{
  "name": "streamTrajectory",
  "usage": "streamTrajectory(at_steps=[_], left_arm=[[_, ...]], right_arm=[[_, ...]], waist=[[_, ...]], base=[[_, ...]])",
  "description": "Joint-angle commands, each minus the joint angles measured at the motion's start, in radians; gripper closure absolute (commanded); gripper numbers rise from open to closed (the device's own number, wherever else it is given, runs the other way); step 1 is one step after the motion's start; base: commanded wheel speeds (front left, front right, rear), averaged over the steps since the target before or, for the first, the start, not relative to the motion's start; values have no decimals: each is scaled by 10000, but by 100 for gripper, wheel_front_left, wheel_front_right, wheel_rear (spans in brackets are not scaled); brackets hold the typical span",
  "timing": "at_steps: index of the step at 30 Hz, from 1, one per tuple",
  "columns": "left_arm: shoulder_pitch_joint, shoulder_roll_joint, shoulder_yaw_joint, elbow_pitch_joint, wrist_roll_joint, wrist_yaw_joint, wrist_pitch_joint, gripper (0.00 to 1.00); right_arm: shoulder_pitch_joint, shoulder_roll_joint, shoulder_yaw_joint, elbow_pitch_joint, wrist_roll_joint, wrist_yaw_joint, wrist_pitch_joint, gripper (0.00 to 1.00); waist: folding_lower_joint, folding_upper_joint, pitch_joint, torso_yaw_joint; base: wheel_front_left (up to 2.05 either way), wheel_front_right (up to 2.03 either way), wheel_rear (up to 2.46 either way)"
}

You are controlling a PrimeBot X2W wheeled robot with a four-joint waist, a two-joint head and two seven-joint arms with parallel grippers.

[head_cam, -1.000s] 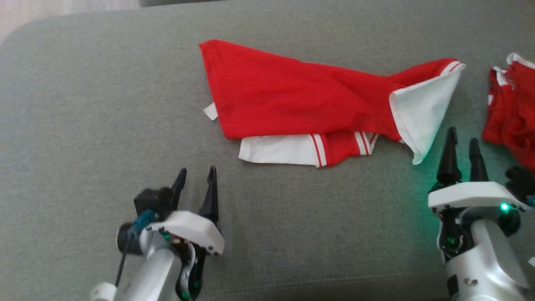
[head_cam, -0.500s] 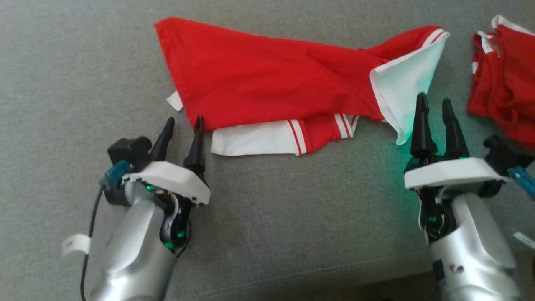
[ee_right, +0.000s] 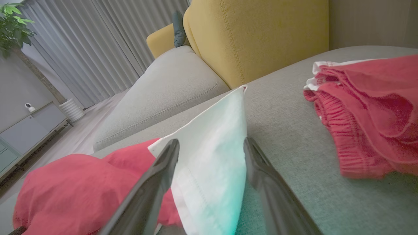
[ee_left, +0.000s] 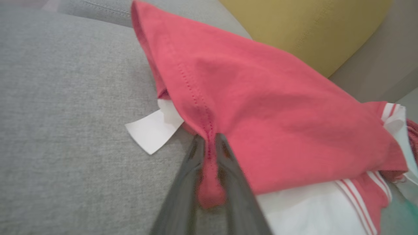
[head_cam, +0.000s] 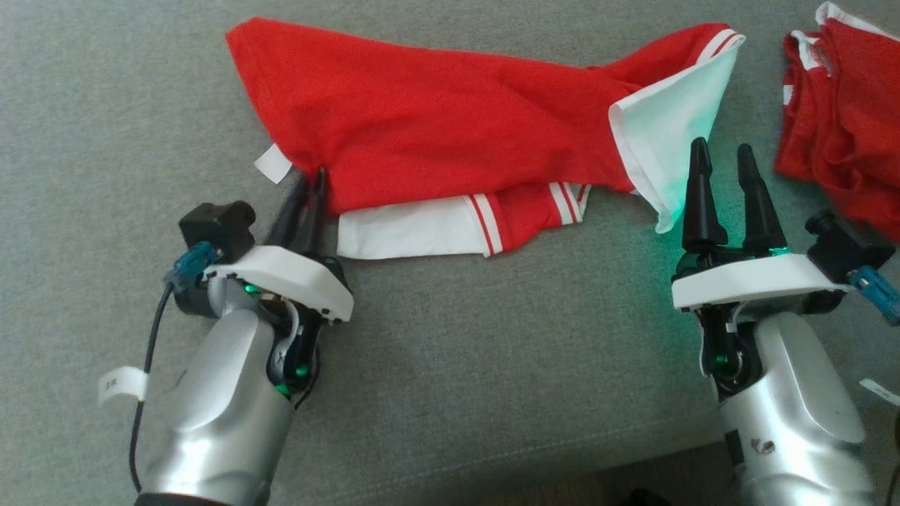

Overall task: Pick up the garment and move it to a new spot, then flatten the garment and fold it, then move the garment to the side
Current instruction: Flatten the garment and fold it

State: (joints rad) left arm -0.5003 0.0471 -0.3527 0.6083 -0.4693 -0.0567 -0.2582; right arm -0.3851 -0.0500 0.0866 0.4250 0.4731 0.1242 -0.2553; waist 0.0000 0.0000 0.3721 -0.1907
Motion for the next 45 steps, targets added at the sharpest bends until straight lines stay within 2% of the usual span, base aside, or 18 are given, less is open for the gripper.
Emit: streamTrajectory(at_steps=[1, 6, 12, 19, 25, 36, 38, 43, 44, 45], left_arm=[[1, 31, 103, -264, -137, -131, -36, 100], [288, 31, 187, -1300, -39, -4, -36, 100], [915, 31, 662, -2793, 344, 245, -36, 100], [1618, 31, 891, -3556, 1132, 481, -36, 100], [1831, 31, 952, -3254, 1558, 741, -36, 100], [402, 33, 2149, -887, 2454, 1231, -36, 98], [229, 33, 2361, -617, 2429, 1320, -36, 0], [477, 33, 2033, -656, 2028, 1333, -36, 0], [562, 33, 1956, -709, 1957, 1349, -36, 0], [647, 32, 1874, -765, 1902, 1370, -36, 0]], right_arm=[[-174, -3, 148, -303, -110, 65, -64, 0], [-65, -3, -51, -197, -500, 65, -64, 0], [157, -3, -293, 13, -841, 65, -64, 0], [261, -3, -224, 223, -1015, 65, -65, 0], [132, -3, -17, 275, -1007, 65, -65, 0], [-278, -3, 468, 409, -1293, 65, -65, 0], [-381, -3, 621, 411, -1406, 65, -65, 0], [-638, -3, 918, 658, -1482, 65, -65, 0], [-668, -3, 887, 812, -1511, 65, -65, 6], [-699, -3, 819, 912, -1549, 65, -65, 51]], waist=[[0, 0, -84, 90], [0, 0, -461, 600], [0, 0, -1076, 1524], [0, 0, -1417, 2223], [0, 0, -1231, 2160], [0, 0, -762, 1052], [0, 0, -753, 991], [0, 0, -754, 1188], [0, 0, -767, 1230], [0, 0, -789, 1275]], base=[[0, 0, 0], [0, 0, 0], [0, 0, 0], [0, 0, 0], [0, 0, 0], [0, 0, 0], [0, 0, 0], [0, 0, 0], [0, 0, 0], [0, 0, 0]])
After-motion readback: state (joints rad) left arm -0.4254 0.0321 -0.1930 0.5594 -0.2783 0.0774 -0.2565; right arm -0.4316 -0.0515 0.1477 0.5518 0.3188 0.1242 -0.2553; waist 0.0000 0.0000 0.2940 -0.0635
